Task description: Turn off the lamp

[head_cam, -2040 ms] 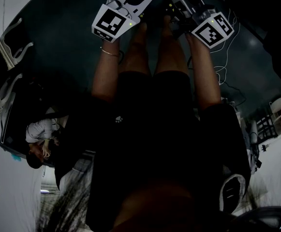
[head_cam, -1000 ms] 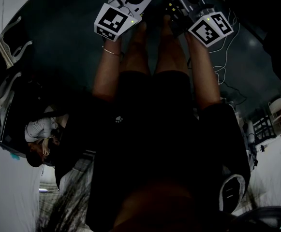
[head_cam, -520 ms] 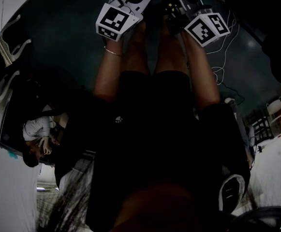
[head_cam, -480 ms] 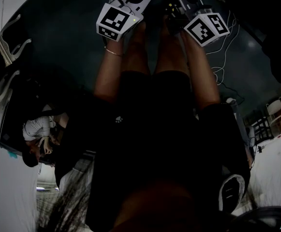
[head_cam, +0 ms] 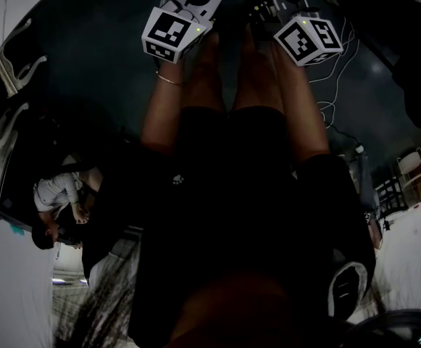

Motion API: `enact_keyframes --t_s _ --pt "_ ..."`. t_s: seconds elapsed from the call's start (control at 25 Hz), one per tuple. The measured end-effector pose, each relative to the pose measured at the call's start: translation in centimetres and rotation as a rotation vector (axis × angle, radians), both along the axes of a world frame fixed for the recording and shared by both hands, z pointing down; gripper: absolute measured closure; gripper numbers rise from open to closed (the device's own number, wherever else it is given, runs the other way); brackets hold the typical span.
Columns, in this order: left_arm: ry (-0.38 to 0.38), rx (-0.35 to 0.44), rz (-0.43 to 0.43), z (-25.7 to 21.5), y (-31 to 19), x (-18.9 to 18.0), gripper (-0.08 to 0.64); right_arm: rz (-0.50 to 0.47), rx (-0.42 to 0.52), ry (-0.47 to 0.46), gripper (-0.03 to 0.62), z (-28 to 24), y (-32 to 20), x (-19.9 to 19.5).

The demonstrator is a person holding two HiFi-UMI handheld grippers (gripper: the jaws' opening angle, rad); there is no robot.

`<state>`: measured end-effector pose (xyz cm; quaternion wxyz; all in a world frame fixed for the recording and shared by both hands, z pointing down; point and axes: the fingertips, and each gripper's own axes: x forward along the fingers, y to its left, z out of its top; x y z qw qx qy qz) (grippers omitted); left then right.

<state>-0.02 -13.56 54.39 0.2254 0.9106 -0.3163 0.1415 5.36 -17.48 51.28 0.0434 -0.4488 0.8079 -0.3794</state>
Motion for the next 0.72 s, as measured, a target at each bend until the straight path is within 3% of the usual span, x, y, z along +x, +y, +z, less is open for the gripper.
enact_keyframes --t_s 0.48,0.72 --pt "0.021 0.011 0.012 -1.1 -0.5 -0.8 0.554 -0.019 -0.027 0.015 0.532 2.3 -0.8 -0.6" --pt "0.045 0.033 0.024 -2.5 -0.2 -1.5 0.554 -0.043 -0.012 0.072 0.531 3.7 -0.7 -1.8"
